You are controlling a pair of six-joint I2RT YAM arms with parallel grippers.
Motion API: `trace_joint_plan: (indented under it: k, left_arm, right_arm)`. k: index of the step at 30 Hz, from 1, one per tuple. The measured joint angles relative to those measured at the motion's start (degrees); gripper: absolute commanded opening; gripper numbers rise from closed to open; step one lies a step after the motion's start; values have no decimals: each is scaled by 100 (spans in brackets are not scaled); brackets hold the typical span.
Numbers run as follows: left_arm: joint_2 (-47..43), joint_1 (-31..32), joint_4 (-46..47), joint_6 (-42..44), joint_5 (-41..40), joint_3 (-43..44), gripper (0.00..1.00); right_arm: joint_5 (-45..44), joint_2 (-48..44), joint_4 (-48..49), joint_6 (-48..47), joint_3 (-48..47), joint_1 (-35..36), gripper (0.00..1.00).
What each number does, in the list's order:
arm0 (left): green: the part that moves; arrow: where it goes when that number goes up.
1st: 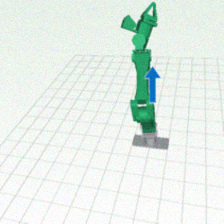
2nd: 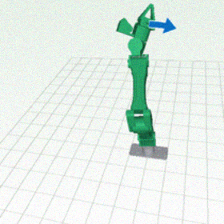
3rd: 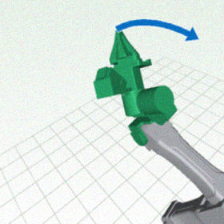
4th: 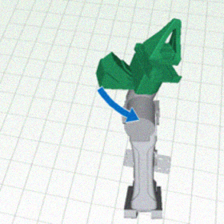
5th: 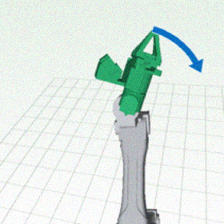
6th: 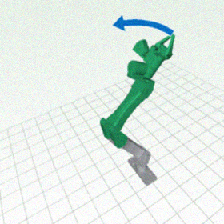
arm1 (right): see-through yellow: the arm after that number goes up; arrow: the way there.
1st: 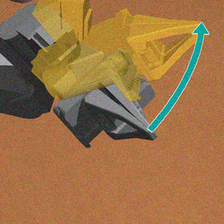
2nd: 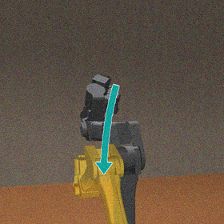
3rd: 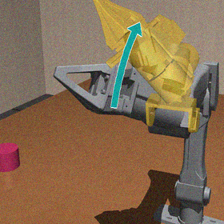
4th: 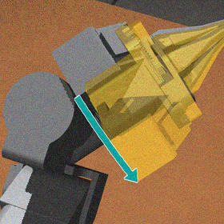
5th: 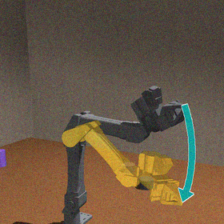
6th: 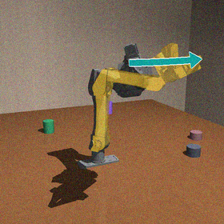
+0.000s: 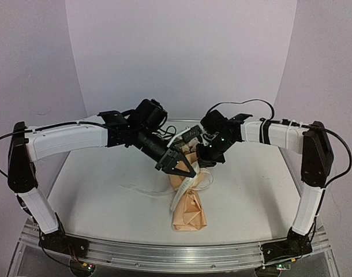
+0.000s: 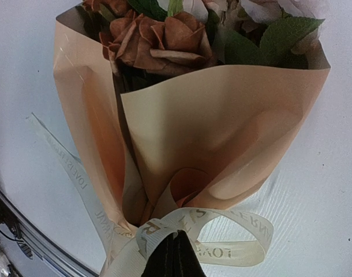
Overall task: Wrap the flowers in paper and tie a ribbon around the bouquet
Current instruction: Cross the half-tied ribbon over the folded bouquet.
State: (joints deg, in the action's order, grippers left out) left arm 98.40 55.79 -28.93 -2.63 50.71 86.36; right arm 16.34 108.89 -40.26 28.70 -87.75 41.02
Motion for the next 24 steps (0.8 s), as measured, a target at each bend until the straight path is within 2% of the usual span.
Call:
trace_joint_plan:
  k: [6, 9, 14, 17, 20, 24]
  left_arm:
    - [408, 142, 2780, -1587, 117, -250, 5]
    - [567, 252, 3819, -2055, -169, -496, 6]
    - [686, 395, 5532, -2736, -813, -1373, 12]
    - [920, 517, 5932, -2697, -1148, -1557, 13]
    - [1070, 730, 5838, -2442, -1417, -1557, 15]
    - [1120, 972, 5795, -2218, -2013, -1737, 11]
  right_arm:
    - [462, 40, 2, 14, -27, -120, 0]
    - [666, 45, 27, 10, -30, -160, 0]
    - [985, 45, 46, -1, -30, -240, 0]
    - [1127, 45, 58, -19, -30, -277, 0]
    - [1216, 45, 58, -23, -30, -296, 0]
    - [1273, 30, 84, -21, 8, -306, 0]
